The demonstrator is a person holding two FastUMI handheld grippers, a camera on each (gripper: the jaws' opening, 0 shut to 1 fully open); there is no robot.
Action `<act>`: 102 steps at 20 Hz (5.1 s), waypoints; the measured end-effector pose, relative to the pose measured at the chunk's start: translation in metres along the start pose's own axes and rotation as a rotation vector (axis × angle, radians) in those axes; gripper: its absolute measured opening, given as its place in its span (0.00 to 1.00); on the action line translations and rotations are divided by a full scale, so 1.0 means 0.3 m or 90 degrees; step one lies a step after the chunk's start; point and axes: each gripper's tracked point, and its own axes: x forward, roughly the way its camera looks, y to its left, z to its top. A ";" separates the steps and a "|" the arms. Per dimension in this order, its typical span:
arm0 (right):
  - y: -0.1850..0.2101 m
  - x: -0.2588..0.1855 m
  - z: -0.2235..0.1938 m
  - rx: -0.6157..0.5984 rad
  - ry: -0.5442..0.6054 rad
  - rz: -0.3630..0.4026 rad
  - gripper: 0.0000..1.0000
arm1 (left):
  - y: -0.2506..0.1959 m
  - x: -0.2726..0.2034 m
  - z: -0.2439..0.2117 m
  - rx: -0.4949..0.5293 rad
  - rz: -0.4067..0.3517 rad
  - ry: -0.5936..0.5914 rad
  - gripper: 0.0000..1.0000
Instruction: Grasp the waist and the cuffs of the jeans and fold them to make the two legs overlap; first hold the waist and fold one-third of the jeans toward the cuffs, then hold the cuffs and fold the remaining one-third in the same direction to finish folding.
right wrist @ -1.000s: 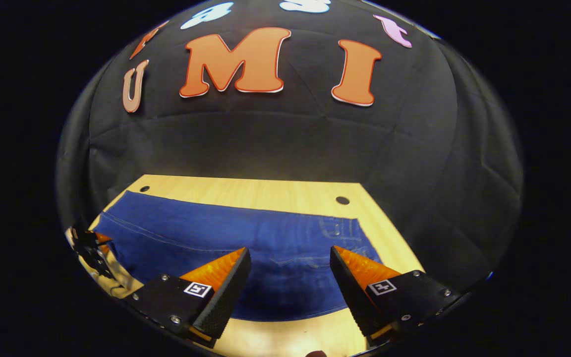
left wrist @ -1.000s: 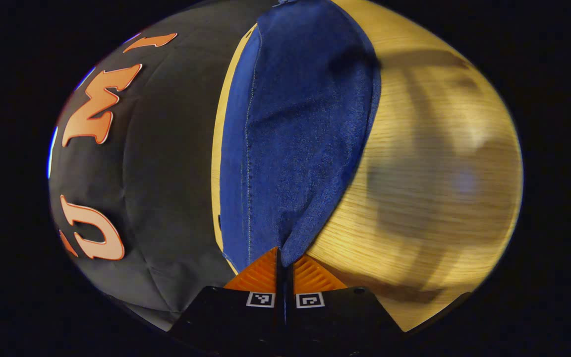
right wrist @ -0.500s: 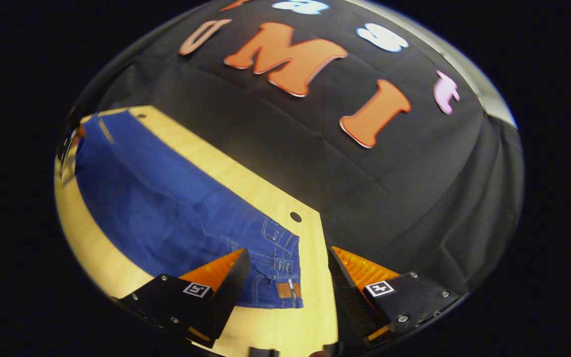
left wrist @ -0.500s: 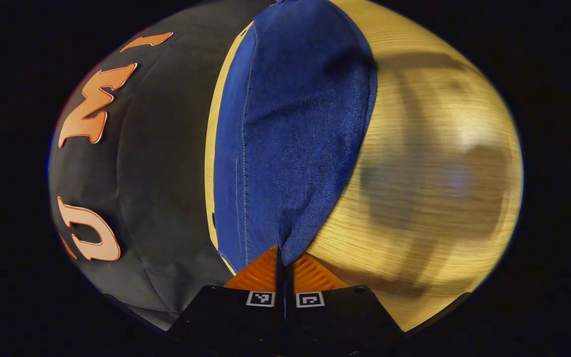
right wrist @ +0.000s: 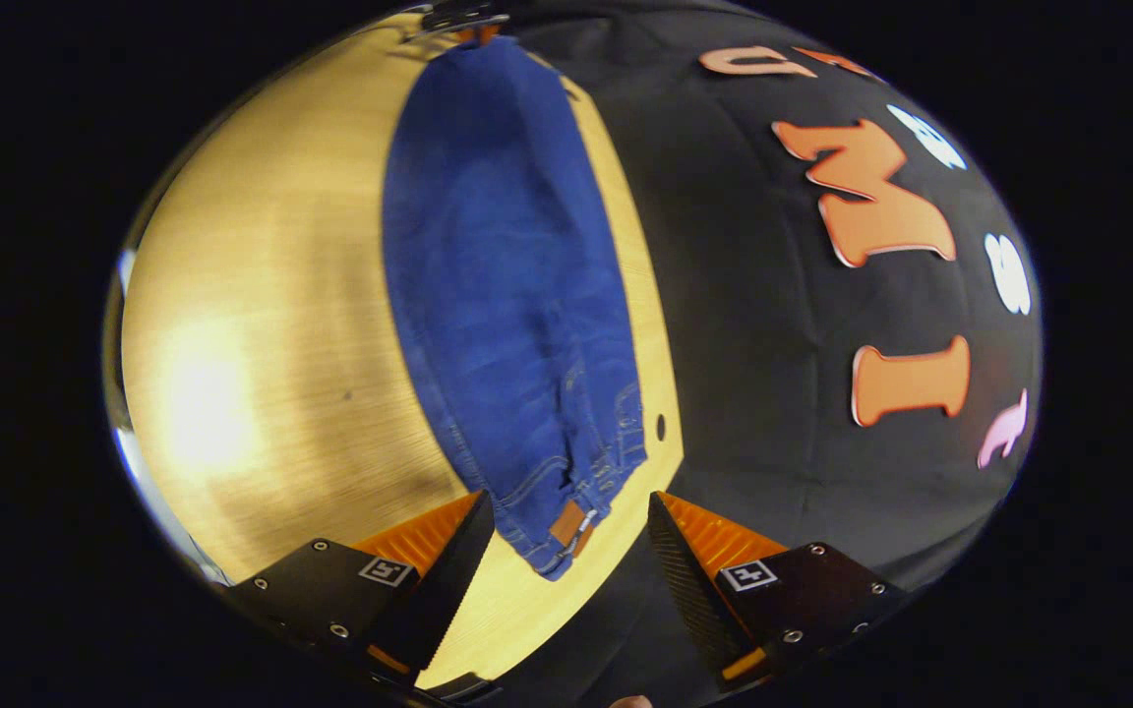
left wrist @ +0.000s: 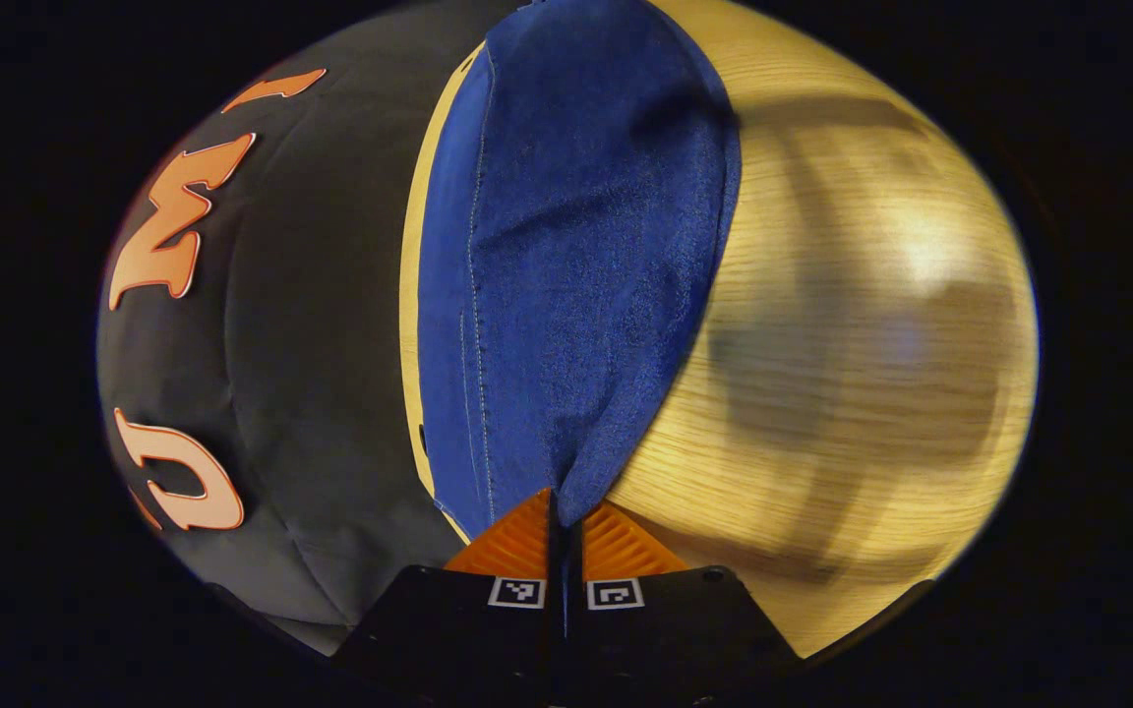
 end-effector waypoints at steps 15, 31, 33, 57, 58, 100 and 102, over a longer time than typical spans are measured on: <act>0.050 0.185 0.008 -0.128 -0.024 0.050 0.95 | -0.002 -0.004 0.004 0.014 -0.010 0.009 0.01; 0.084 0.257 0.024 -0.056 0.017 0.136 0.06 | -0.011 -0.023 0.011 -0.024 -0.064 -0.010 0.02; 0.069 0.209 0.031 -0.049 0.020 0.148 0.06 | -0.001 -0.043 0.024 -0.030 -0.074 -0.019 0.01; -0.047 -0.092 0.050 0.196 0.072 0.540 0.06 | 0.461 -0.291 -0.016 0.042 -0.339 -0.023 0.01; -0.051 -0.085 0.047 0.205 0.084 0.562 0.06 | 0.458 -0.259 -0.010 0.035 -0.382 -0.009 0.02; -0.841 0.084 -0.326 0.795 0.077 -0.186 0.98 | 1.122 -0.249 0.356 -0.711 0.249 -0.271 0.98; -0.789 0.023 -0.317 0.854 0.061 -0.178 0.98 | 1.109 -0.332 0.355 -0.731 0.265 -0.280 1.00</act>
